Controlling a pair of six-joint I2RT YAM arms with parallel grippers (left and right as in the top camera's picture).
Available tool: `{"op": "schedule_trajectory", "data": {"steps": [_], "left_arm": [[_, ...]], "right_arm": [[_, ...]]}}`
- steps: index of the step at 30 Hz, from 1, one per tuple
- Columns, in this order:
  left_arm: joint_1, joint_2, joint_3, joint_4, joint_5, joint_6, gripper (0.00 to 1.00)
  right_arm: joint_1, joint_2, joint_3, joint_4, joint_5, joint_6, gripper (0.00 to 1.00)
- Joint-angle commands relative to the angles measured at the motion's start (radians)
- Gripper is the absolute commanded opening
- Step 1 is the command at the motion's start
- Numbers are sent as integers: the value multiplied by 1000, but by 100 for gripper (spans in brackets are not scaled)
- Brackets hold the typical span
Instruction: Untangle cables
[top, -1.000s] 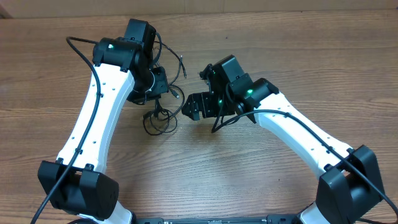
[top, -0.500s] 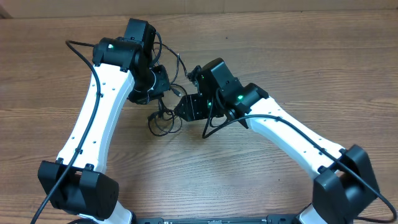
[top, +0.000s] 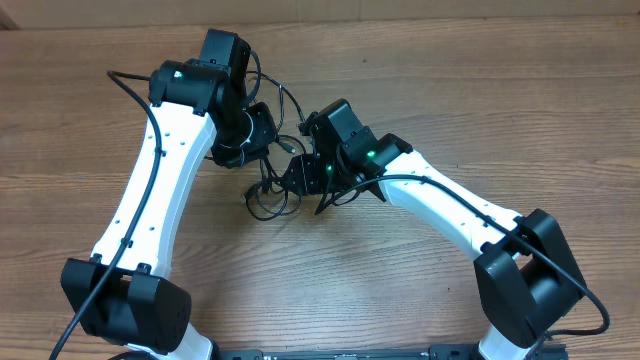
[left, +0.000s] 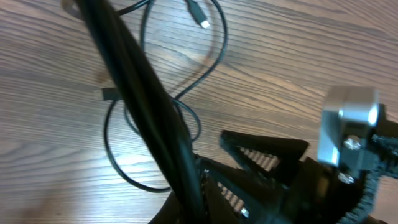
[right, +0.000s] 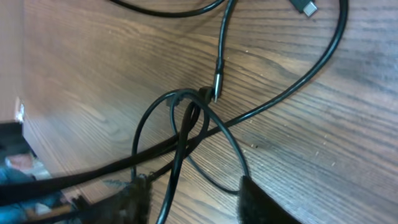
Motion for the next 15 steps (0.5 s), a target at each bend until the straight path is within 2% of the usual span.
{"op": "schedule_trajectory", "data": {"steps": [1, 3, 5, 15], "left_arm": [[-6, -22, 23, 7, 84, -17, 5], [-6, -22, 23, 9, 84, -17, 5], [-6, -22, 23, 11, 84, -21, 5], [-6, -22, 23, 10, 84, -61, 4]], "right_arm": [[6, 15, -5, 6, -2, 1, 34], [6, 25, -5, 6, -2, 0, 25], [6, 33, -5, 6, -2, 1, 22], [6, 50, -5, -13, -28, 0, 22]]}}
